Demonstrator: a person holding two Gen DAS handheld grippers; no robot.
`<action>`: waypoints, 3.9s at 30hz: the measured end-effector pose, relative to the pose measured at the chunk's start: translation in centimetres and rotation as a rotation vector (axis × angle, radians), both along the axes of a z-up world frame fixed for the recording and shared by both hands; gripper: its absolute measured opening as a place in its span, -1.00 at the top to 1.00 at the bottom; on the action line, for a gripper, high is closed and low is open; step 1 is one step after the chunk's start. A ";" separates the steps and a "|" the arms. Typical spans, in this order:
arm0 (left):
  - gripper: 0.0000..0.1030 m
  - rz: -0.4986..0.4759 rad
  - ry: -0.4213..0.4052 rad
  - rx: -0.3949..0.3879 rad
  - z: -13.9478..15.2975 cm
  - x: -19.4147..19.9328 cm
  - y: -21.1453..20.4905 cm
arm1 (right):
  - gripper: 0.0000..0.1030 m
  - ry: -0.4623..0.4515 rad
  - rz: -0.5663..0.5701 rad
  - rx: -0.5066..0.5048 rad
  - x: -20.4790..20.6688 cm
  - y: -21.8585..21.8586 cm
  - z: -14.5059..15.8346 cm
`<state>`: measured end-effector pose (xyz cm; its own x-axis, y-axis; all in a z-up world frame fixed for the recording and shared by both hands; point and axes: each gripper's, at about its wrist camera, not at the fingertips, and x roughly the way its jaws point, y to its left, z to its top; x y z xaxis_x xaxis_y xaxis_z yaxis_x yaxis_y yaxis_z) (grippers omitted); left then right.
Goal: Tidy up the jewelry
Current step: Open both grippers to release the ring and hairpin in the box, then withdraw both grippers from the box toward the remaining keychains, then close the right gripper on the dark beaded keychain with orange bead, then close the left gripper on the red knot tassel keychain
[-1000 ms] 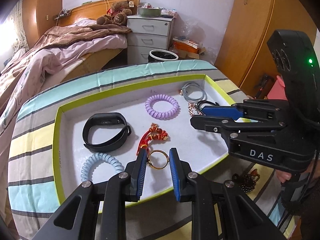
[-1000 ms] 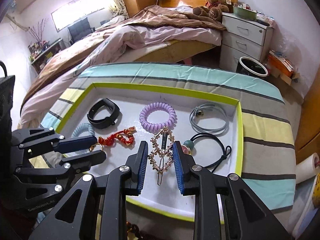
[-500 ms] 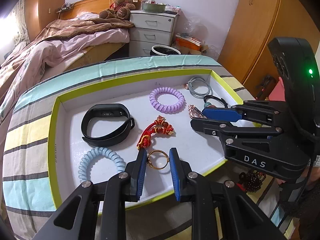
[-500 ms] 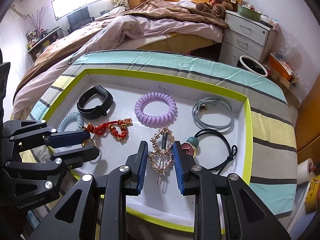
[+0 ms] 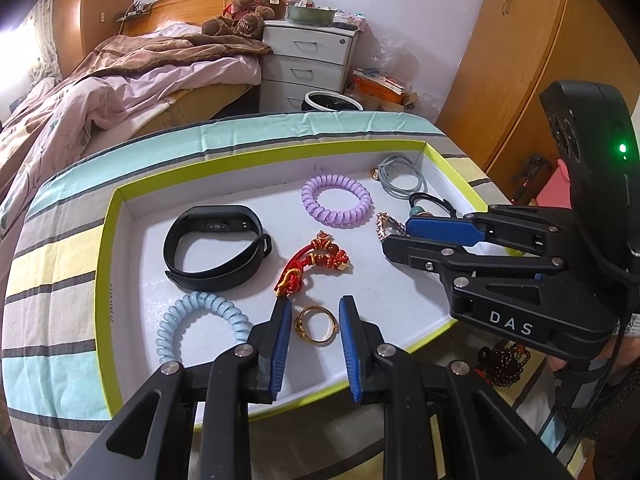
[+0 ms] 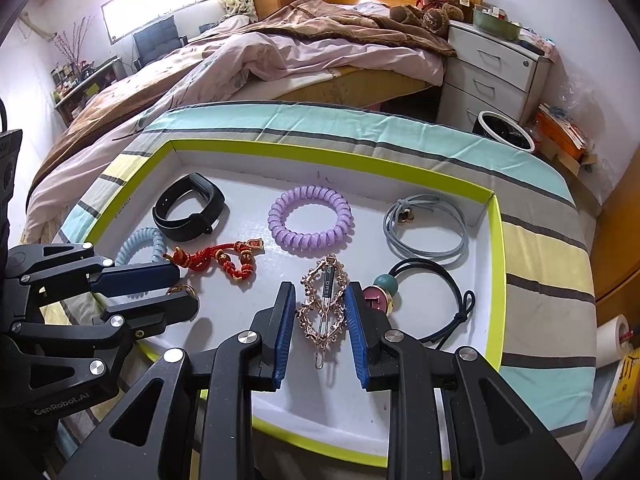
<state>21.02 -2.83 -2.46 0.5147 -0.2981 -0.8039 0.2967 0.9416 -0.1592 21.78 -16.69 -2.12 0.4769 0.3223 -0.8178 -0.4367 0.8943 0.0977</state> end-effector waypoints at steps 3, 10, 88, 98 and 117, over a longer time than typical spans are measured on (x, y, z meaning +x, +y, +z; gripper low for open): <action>0.19 -0.001 -0.010 -0.005 0.3 -0.3 0.0 | 0.38 -0.006 -0.001 0.014 -0.1 -0.2 0.2; 0.18 0.003 -0.040 -0.002 1.7 -1.8 -0.1 | 0.30 -0.033 -0.016 0.057 -1.1 -0.9 1.6; 0.08 0.090 0.003 0.046 -0.3 -9.0 -8.8 | 0.60 -0.112 -0.175 0.170 -15.0 -10.9 2.3; 0.12 0.083 -0.014 0.116 -0.8 -9.1 -9.5 | 0.59 -0.123 -0.181 0.178 -15.2 -11.1 2.3; 0.82 0.083 -0.034 0.050 -0.1 -9.8 -8.0 | 0.60 -0.126 -0.202 0.181 -15.7 -11.2 2.6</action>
